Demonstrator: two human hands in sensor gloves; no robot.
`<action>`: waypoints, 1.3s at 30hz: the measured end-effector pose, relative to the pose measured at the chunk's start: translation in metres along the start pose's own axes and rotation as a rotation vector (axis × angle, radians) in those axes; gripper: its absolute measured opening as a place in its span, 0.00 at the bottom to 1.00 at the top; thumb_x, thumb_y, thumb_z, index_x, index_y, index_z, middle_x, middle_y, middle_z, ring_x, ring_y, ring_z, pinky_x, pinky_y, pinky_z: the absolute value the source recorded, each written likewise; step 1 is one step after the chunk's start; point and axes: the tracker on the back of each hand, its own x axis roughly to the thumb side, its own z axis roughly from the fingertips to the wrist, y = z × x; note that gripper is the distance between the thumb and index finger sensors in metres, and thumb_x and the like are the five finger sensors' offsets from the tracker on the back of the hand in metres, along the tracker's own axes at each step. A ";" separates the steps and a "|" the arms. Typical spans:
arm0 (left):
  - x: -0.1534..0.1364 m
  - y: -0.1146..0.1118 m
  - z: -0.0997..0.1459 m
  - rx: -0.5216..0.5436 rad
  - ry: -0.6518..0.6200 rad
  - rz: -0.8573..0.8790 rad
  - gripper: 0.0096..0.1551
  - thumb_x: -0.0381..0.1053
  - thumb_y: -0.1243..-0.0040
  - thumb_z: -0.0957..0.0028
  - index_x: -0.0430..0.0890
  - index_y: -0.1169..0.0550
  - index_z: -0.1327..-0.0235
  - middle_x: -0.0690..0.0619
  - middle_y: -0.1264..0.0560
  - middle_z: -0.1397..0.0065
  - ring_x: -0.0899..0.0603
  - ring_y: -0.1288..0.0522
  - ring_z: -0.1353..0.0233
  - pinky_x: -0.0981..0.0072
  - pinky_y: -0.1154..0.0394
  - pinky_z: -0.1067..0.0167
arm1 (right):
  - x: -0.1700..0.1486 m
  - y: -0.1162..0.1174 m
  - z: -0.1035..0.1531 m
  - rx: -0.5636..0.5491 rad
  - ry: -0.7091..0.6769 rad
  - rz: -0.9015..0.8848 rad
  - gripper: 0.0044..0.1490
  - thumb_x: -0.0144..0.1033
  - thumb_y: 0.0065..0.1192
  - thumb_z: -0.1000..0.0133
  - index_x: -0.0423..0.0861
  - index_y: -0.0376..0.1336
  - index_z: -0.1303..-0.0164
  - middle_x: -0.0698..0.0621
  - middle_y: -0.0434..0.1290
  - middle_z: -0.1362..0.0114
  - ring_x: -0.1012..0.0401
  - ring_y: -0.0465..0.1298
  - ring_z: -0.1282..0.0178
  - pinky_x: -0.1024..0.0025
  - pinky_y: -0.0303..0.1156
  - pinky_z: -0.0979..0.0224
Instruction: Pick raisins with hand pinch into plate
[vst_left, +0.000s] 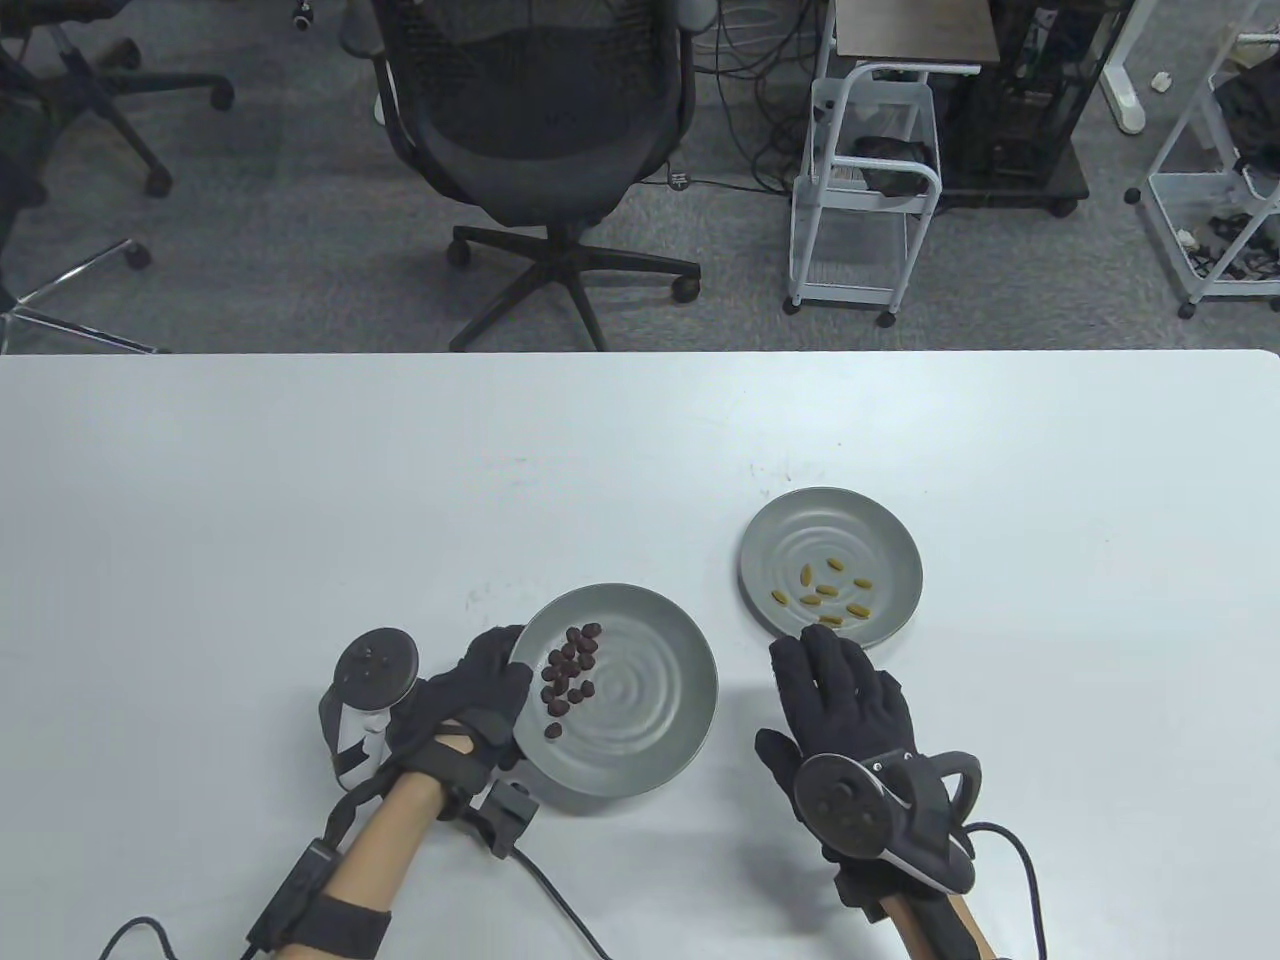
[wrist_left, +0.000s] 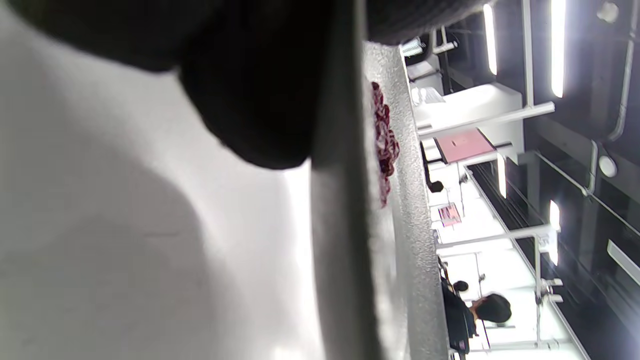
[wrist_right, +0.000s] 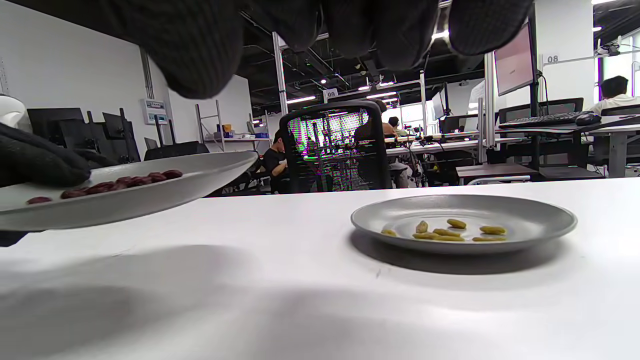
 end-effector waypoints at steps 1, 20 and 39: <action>0.001 0.002 -0.007 0.013 0.016 0.011 0.31 0.51 0.44 0.48 0.45 0.31 0.30 0.42 0.21 0.41 0.45 0.14 0.73 0.61 0.15 0.78 | 0.000 0.002 0.001 0.011 0.003 0.005 0.53 0.52 0.63 0.43 0.43 0.46 0.11 0.36 0.50 0.11 0.36 0.58 0.15 0.32 0.59 0.23; 0.013 0.034 -0.129 0.102 0.244 -0.138 0.28 0.52 0.42 0.46 0.51 0.25 0.31 0.41 0.15 0.47 0.43 0.13 0.69 0.56 0.15 0.74 | -0.001 0.013 0.001 0.059 -0.052 0.012 0.52 0.53 0.60 0.42 0.44 0.47 0.12 0.37 0.52 0.12 0.37 0.60 0.16 0.32 0.60 0.23; 0.011 0.032 -0.147 0.047 0.299 -0.134 0.28 0.54 0.44 0.44 0.54 0.28 0.28 0.42 0.18 0.43 0.42 0.14 0.64 0.56 0.15 0.67 | 0.000 0.016 0.002 0.069 -0.066 -0.027 0.55 0.54 0.59 0.42 0.42 0.42 0.11 0.36 0.50 0.12 0.38 0.60 0.17 0.33 0.60 0.23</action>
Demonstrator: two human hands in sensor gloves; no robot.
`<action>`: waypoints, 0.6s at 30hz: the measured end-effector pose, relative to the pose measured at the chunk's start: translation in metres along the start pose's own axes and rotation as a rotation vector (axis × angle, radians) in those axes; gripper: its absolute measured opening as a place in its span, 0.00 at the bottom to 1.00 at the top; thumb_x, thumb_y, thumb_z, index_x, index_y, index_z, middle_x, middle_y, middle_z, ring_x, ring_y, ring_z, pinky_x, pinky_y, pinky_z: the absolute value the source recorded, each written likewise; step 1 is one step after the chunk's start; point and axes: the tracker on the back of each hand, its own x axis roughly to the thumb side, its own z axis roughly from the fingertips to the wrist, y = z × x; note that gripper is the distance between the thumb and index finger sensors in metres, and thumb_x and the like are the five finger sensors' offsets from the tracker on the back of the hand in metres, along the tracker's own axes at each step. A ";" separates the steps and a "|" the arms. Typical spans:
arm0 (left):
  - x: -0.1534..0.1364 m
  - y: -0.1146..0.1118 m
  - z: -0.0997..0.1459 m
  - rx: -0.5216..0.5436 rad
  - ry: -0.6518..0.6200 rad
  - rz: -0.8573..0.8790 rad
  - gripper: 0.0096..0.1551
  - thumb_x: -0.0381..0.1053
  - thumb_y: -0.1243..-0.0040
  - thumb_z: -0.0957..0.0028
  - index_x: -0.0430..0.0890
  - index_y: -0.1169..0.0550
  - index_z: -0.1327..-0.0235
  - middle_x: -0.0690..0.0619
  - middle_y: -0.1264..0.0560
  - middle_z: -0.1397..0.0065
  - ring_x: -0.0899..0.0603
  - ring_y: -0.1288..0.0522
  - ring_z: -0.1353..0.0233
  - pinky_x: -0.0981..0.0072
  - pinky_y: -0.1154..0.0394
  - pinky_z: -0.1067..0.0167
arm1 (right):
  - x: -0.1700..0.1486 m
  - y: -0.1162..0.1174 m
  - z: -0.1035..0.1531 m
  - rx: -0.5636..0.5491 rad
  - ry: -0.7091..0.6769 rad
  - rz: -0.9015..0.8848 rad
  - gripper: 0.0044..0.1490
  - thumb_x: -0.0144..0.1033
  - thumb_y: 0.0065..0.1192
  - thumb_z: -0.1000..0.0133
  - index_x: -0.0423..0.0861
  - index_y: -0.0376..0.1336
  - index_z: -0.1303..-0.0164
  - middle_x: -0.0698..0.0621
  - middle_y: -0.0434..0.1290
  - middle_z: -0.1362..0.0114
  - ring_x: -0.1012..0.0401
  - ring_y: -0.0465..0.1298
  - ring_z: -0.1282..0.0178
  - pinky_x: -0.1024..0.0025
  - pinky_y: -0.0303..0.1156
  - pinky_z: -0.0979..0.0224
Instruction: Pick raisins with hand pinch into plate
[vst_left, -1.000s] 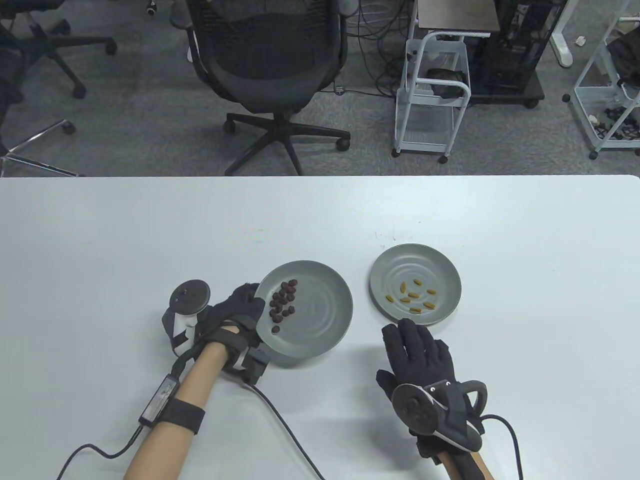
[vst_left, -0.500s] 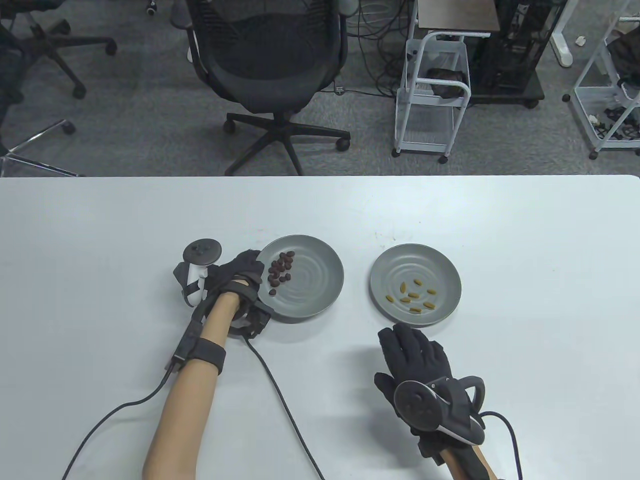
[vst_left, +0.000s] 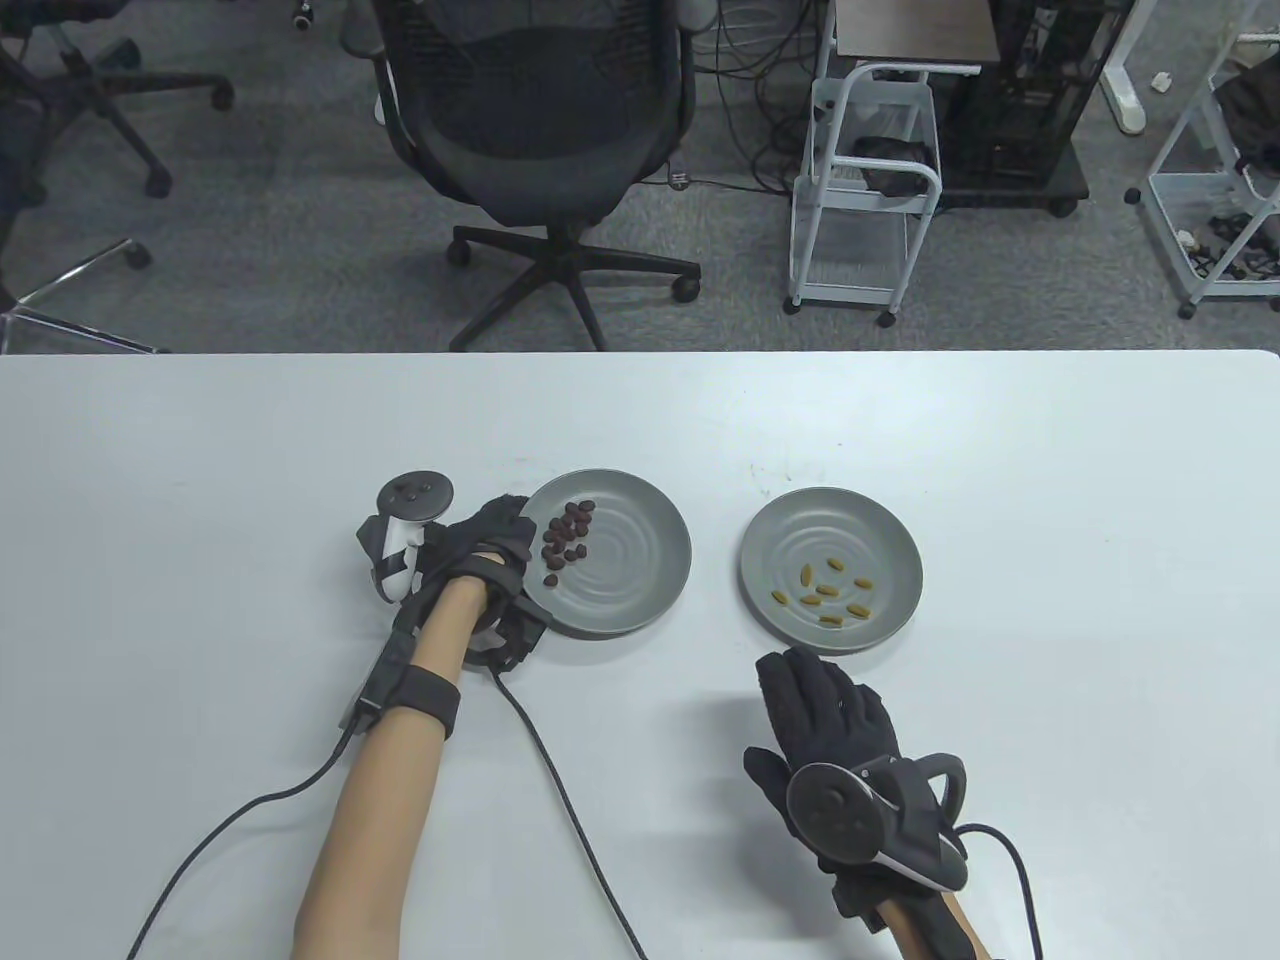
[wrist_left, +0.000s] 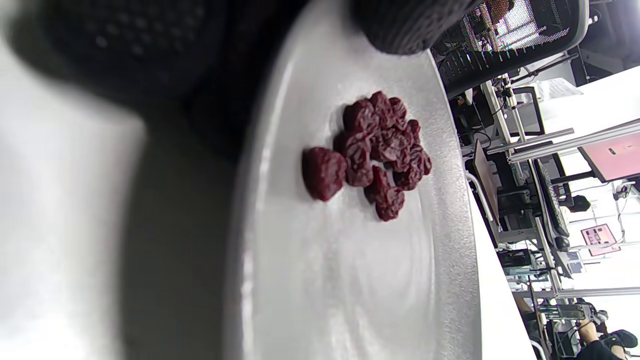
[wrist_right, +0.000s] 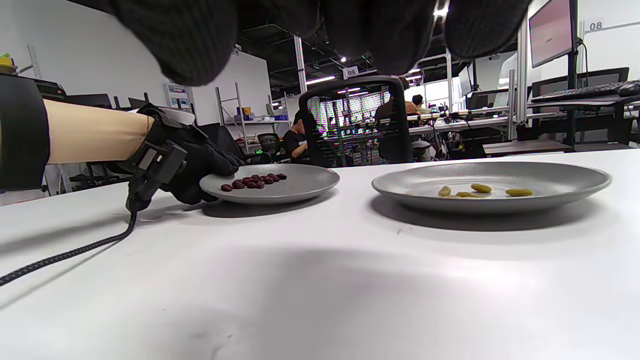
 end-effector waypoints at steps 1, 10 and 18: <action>-0.001 0.001 0.001 0.002 -0.005 0.014 0.28 0.54 0.44 0.44 0.53 0.28 0.28 0.41 0.18 0.43 0.42 0.14 0.63 0.55 0.15 0.67 | 0.000 0.001 0.000 0.004 0.000 -0.008 0.55 0.54 0.59 0.42 0.42 0.42 0.11 0.36 0.50 0.12 0.38 0.60 0.17 0.33 0.60 0.23; 0.003 0.008 0.022 0.074 -0.048 -0.067 0.38 0.57 0.43 0.46 0.46 0.32 0.22 0.33 0.24 0.33 0.34 0.15 0.52 0.47 0.18 0.63 | 0.001 0.005 0.000 0.027 -0.005 -0.021 0.56 0.54 0.59 0.42 0.42 0.41 0.11 0.36 0.49 0.12 0.38 0.60 0.17 0.33 0.60 0.23; 0.016 0.012 0.054 0.149 -0.122 -0.226 0.40 0.59 0.42 0.47 0.46 0.35 0.21 0.32 0.30 0.27 0.28 0.20 0.42 0.40 0.21 0.57 | 0.000 0.004 0.000 0.008 -0.006 -0.042 0.56 0.54 0.58 0.42 0.42 0.40 0.11 0.37 0.48 0.12 0.38 0.59 0.16 0.33 0.60 0.23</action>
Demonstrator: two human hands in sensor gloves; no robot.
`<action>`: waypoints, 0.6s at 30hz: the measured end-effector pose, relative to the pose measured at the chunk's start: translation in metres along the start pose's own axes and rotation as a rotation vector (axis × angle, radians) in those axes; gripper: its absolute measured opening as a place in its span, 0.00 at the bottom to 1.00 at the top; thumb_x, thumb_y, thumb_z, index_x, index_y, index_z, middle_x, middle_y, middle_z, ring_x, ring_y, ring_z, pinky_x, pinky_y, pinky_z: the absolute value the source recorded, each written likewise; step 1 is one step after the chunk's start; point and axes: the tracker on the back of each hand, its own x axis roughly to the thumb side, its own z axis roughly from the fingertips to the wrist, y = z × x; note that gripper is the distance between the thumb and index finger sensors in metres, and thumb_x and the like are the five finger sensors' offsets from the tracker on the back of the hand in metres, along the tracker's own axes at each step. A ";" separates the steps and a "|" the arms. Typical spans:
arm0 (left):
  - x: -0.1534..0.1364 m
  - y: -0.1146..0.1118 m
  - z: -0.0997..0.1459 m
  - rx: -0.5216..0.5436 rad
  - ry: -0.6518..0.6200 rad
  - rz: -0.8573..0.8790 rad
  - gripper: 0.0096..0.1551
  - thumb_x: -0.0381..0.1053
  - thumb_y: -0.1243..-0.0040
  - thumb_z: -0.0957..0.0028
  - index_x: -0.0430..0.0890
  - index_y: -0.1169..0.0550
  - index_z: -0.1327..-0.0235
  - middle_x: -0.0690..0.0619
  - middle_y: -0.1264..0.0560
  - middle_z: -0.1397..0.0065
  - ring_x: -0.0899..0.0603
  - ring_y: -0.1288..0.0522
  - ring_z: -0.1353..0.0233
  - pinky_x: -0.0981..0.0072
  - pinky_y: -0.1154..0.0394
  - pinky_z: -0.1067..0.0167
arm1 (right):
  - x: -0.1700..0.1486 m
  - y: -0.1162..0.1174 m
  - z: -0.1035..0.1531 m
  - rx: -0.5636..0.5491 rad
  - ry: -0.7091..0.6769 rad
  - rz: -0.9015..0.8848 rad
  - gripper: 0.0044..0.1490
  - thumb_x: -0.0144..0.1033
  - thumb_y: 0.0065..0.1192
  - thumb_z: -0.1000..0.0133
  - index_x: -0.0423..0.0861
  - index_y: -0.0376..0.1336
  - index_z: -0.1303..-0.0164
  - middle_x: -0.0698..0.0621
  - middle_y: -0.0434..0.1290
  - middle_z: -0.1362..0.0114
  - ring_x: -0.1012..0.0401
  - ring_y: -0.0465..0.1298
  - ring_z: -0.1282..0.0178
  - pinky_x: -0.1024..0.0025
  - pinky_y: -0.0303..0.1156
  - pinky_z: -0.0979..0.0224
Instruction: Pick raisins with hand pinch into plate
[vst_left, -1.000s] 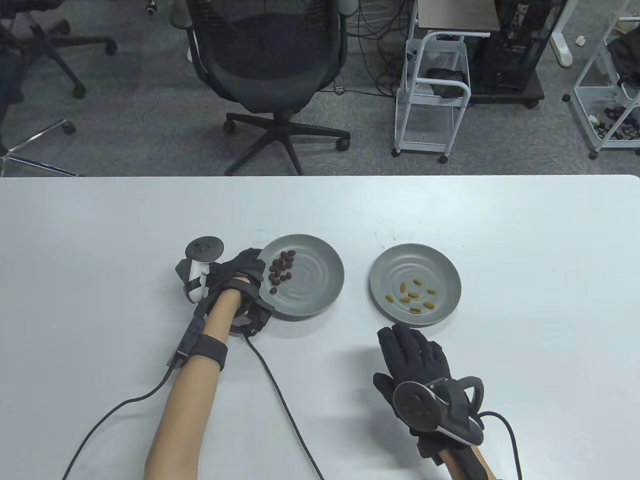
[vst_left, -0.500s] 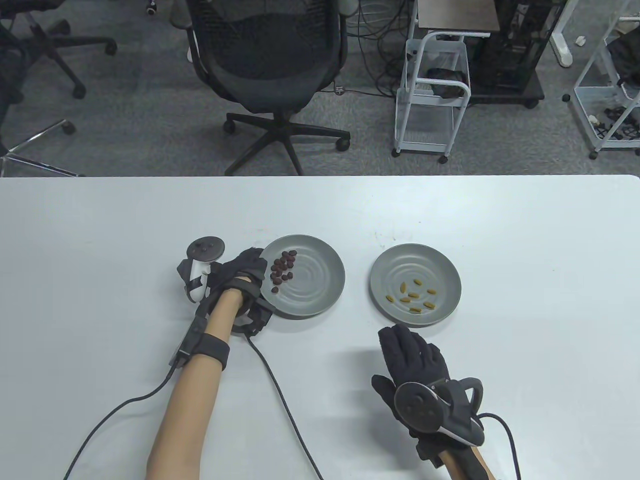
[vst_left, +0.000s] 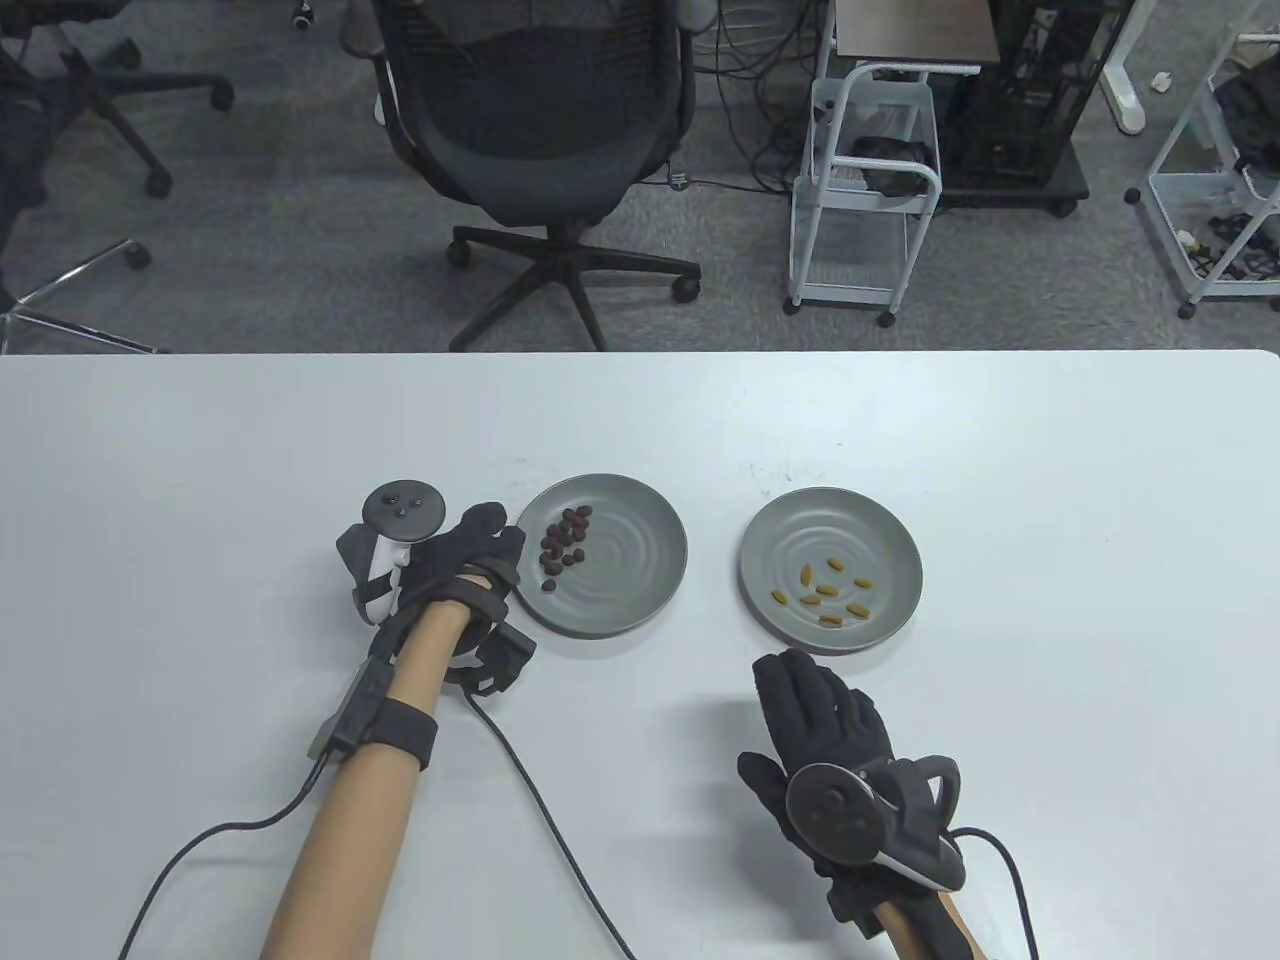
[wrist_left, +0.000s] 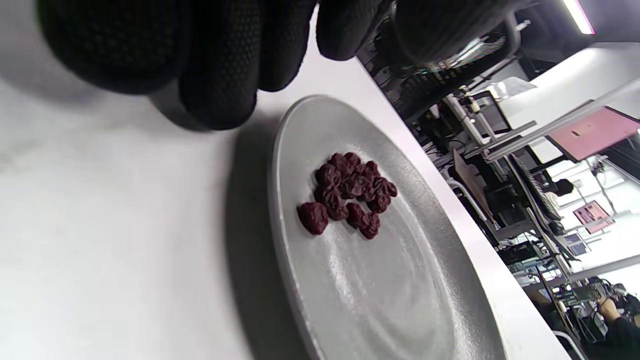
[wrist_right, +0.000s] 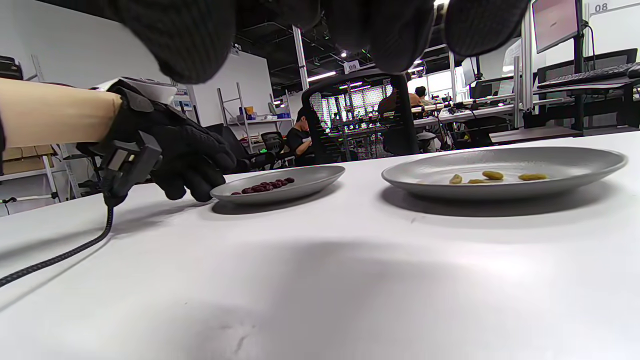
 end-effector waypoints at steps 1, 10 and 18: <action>0.006 0.003 0.008 0.023 -0.038 -0.034 0.40 0.59 0.42 0.47 0.47 0.35 0.21 0.32 0.31 0.26 0.28 0.21 0.40 0.38 0.22 0.56 | -0.001 0.000 0.000 -0.006 -0.005 -0.016 0.56 0.55 0.59 0.42 0.42 0.40 0.11 0.37 0.48 0.11 0.38 0.59 0.16 0.33 0.60 0.23; 0.052 0.001 0.116 0.160 -0.524 -0.198 0.43 0.61 0.42 0.48 0.48 0.37 0.19 0.34 0.36 0.20 0.24 0.31 0.29 0.29 0.29 0.44 | -0.001 -0.001 0.001 -0.031 -0.010 -0.043 0.60 0.56 0.59 0.42 0.43 0.36 0.11 0.38 0.44 0.10 0.36 0.53 0.13 0.31 0.56 0.22; 0.048 -0.049 0.184 0.152 -0.759 -0.333 0.47 0.62 0.41 0.48 0.49 0.43 0.17 0.37 0.42 0.16 0.24 0.40 0.22 0.24 0.37 0.37 | 0.004 0.000 0.002 -0.048 -0.021 -0.045 0.63 0.59 0.58 0.43 0.43 0.31 0.11 0.36 0.41 0.10 0.35 0.51 0.13 0.30 0.55 0.21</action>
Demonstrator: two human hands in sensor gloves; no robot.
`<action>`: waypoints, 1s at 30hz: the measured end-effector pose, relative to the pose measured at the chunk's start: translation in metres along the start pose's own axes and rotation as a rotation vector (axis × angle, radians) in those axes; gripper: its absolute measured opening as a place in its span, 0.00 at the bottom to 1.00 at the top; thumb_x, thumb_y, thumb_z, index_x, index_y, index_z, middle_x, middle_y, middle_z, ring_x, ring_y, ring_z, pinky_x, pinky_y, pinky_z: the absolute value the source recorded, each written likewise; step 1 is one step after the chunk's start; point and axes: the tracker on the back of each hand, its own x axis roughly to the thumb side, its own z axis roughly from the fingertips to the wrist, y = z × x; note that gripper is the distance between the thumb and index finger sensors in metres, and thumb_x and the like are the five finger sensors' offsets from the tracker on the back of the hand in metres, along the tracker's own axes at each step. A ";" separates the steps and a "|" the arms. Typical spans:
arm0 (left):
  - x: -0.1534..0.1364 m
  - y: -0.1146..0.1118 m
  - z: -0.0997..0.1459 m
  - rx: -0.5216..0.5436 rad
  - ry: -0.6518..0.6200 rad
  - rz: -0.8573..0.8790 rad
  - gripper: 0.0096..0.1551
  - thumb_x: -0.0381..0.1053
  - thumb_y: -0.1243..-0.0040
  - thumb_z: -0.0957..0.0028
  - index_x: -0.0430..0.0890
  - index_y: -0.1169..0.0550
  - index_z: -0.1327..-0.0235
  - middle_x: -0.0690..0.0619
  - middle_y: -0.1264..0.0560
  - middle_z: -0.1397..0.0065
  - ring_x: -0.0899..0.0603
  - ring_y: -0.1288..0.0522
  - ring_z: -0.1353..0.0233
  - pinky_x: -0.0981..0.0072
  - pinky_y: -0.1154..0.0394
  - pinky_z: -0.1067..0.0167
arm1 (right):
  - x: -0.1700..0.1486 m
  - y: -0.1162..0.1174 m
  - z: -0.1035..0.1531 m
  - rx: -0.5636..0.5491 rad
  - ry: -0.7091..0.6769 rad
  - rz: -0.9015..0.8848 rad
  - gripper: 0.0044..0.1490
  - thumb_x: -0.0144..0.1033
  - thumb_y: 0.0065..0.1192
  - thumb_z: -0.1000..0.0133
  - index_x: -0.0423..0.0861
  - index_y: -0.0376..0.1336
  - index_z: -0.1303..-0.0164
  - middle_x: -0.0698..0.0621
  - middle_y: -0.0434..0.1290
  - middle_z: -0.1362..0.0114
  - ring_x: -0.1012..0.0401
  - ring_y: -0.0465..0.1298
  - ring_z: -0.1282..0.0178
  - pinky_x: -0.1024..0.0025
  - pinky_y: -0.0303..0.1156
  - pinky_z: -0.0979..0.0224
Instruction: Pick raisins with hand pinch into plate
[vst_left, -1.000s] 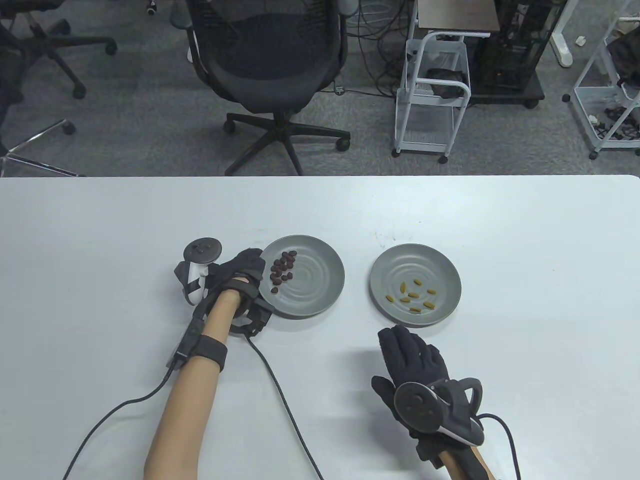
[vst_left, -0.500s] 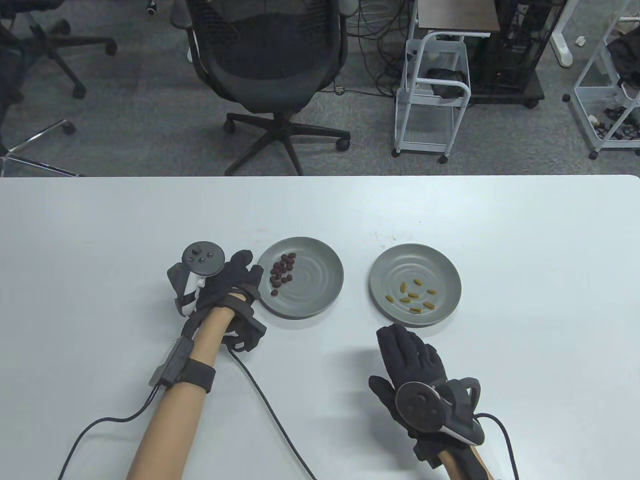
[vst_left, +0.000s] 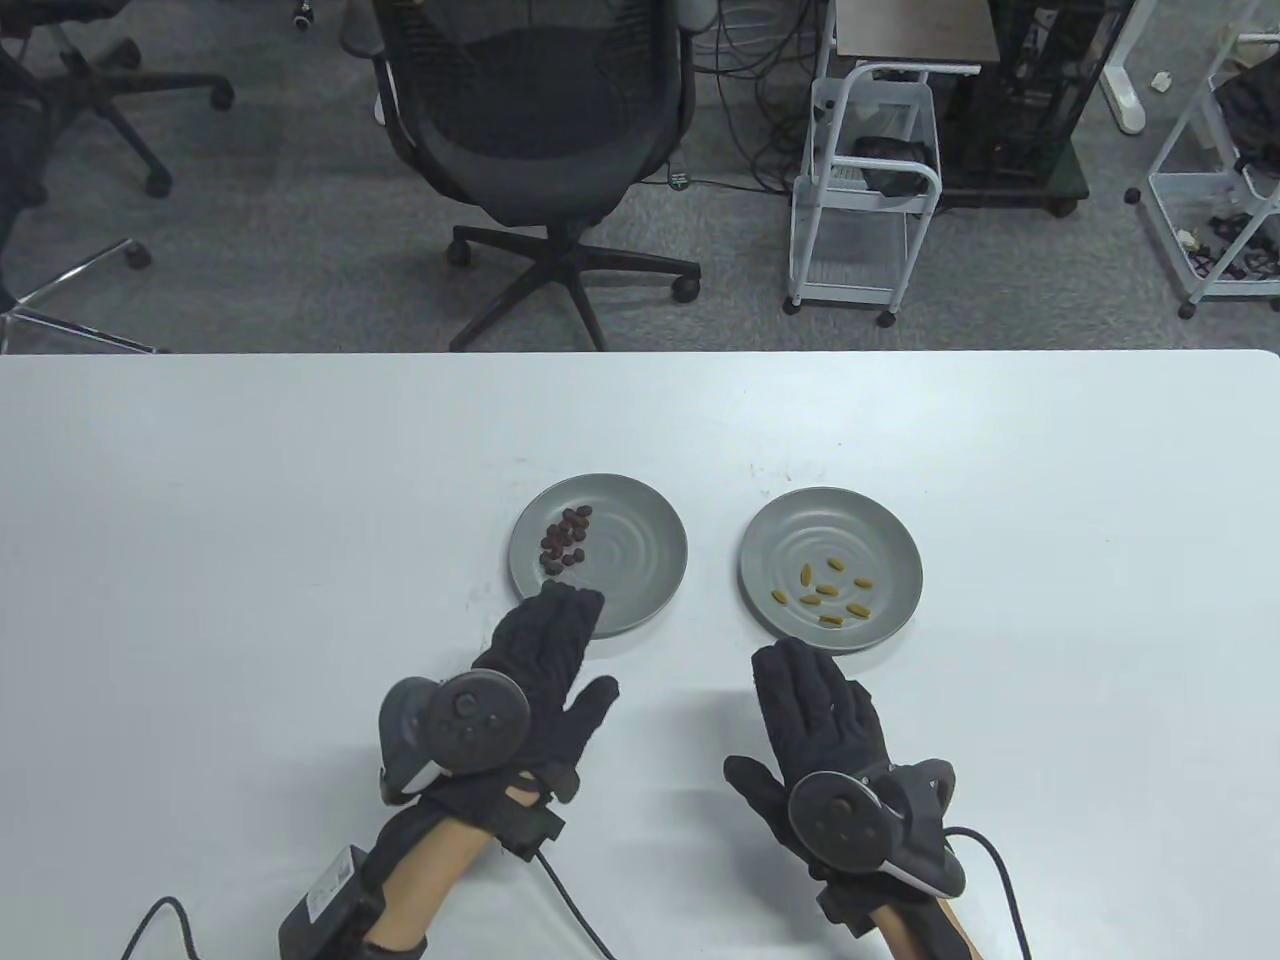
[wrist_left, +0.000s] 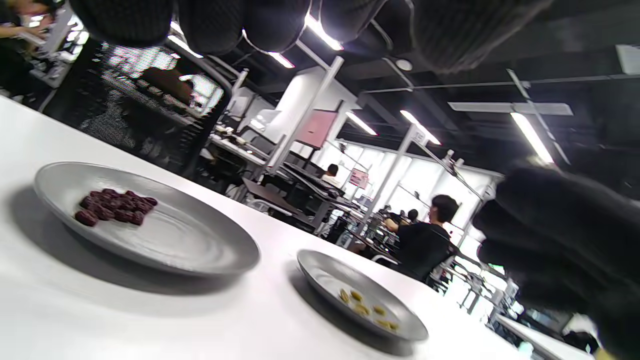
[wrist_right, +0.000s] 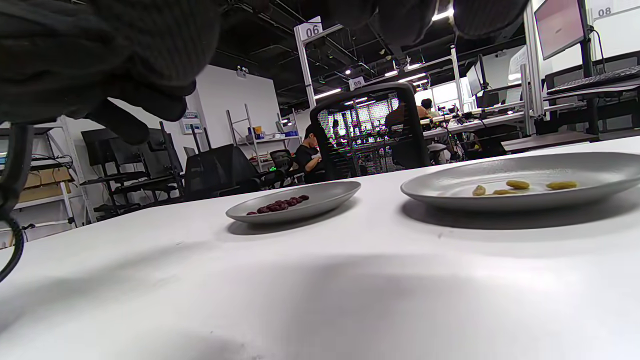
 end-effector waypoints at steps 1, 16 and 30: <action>0.003 -0.004 0.004 -0.009 -0.008 -0.019 0.48 0.62 0.42 0.48 0.49 0.43 0.17 0.37 0.43 0.15 0.25 0.41 0.21 0.23 0.38 0.37 | 0.001 0.000 0.000 0.003 -0.001 0.001 0.63 0.59 0.58 0.43 0.44 0.31 0.11 0.36 0.41 0.10 0.35 0.51 0.12 0.30 0.55 0.21; -0.003 -0.028 0.020 -0.025 -0.086 -0.028 0.49 0.61 0.40 0.49 0.51 0.45 0.17 0.39 0.49 0.13 0.25 0.49 0.17 0.20 0.46 0.33 | 0.006 0.010 -0.001 0.034 -0.019 0.028 0.61 0.57 0.58 0.42 0.44 0.32 0.11 0.37 0.41 0.10 0.36 0.50 0.12 0.30 0.54 0.21; -0.005 -0.032 0.018 -0.052 -0.085 -0.039 0.48 0.61 0.41 0.49 0.51 0.45 0.17 0.39 0.48 0.13 0.25 0.49 0.17 0.20 0.45 0.33 | 0.005 0.013 -0.004 0.069 -0.019 0.026 0.61 0.57 0.57 0.42 0.43 0.33 0.11 0.37 0.43 0.10 0.36 0.52 0.13 0.30 0.55 0.22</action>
